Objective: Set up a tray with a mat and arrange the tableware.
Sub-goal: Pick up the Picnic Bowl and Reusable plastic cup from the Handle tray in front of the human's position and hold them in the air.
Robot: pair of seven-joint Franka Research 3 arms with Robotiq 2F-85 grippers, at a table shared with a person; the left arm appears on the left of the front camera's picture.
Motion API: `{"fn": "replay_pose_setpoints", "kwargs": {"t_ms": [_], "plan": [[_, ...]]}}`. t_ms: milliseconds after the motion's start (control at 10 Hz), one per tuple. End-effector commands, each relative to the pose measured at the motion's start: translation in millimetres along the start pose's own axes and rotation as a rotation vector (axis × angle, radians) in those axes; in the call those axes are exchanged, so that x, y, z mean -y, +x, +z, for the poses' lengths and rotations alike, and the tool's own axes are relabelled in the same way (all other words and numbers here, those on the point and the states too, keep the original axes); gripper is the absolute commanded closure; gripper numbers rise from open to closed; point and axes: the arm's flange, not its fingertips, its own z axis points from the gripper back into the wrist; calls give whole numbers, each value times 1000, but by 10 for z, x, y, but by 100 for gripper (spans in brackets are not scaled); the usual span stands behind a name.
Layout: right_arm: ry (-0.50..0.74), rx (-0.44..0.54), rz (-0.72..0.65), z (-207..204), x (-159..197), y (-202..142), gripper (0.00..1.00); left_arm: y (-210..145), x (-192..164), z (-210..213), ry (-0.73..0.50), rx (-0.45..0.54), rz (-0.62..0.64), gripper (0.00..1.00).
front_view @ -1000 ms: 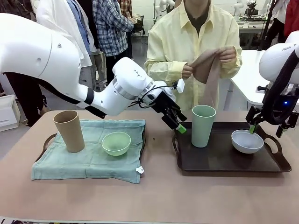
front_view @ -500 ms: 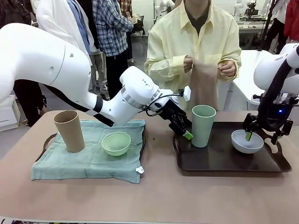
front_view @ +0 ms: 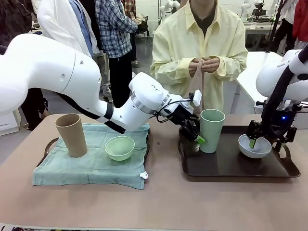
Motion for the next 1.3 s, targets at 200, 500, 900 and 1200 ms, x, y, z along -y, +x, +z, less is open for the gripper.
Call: {"fn": "replay_pose_setpoints", "kwargs": {"t_ms": [200,500,900,1200], "plan": [[1,10,6,-45,-14,48,0,99,14,-157,-3,47,-45,0],[2,11,17,-55,-3,68,0,188,34,-232,-10,57,-67,0],[-1,12,28,-62,-29,75,0,285,69,-337,-23,43,-77,0],[14,6,48,-62,-25,69,59,274,48,-335,-37,52,-52,60]]}}
